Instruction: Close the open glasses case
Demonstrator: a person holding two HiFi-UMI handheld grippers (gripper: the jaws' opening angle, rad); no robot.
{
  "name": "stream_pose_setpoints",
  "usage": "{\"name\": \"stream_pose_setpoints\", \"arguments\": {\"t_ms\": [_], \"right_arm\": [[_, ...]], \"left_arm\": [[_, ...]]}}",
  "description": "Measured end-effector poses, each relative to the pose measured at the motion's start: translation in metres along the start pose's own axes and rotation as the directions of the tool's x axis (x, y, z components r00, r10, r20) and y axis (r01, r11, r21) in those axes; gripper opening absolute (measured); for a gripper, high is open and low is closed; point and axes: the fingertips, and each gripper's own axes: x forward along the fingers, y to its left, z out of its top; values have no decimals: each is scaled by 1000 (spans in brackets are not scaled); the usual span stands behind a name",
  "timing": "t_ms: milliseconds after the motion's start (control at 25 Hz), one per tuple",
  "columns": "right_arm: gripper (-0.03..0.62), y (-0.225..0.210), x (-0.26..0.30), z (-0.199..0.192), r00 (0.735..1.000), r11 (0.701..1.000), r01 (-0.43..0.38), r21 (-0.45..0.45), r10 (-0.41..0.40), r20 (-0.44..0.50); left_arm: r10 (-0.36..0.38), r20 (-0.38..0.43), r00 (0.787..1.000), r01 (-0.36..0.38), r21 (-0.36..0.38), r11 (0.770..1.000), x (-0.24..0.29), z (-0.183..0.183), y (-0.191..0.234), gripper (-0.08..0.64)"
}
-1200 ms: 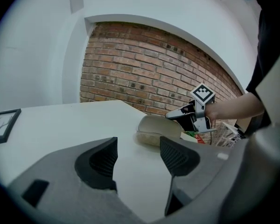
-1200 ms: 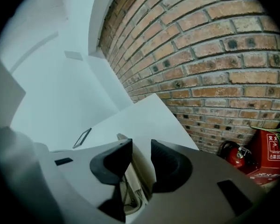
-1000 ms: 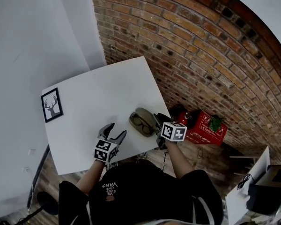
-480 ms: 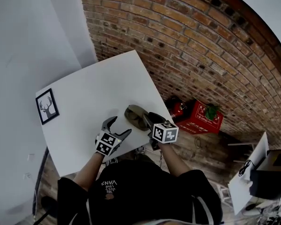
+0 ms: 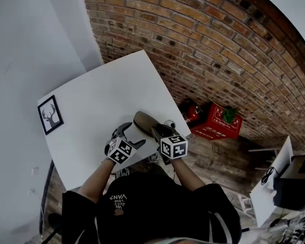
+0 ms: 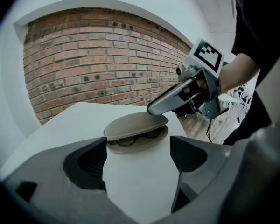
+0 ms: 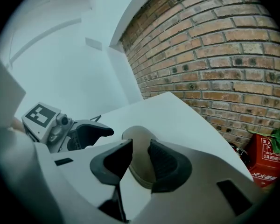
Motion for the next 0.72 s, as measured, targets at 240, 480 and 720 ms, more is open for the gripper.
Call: {"name": "stream_pose_setpoints", "arguments": {"t_ms": [240, 480, 720], "right_arm": [[107, 1, 3, -15, 999, 1000, 7, -3, -7, -36], [80, 1, 5, -19, 999, 1000, 24, -19, -25, -48], [63, -1, 6, -20, 998, 999, 37, -40, -39, -50]], "left_arm": [[-50, -70, 996, 57, 111, 992, 16, -8, -8, 423], [-103, -133, 986, 123, 158, 980, 29, -14, -14, 432], [-121, -146, 982, 141, 138, 980, 32, -16, -14, 440]]}}
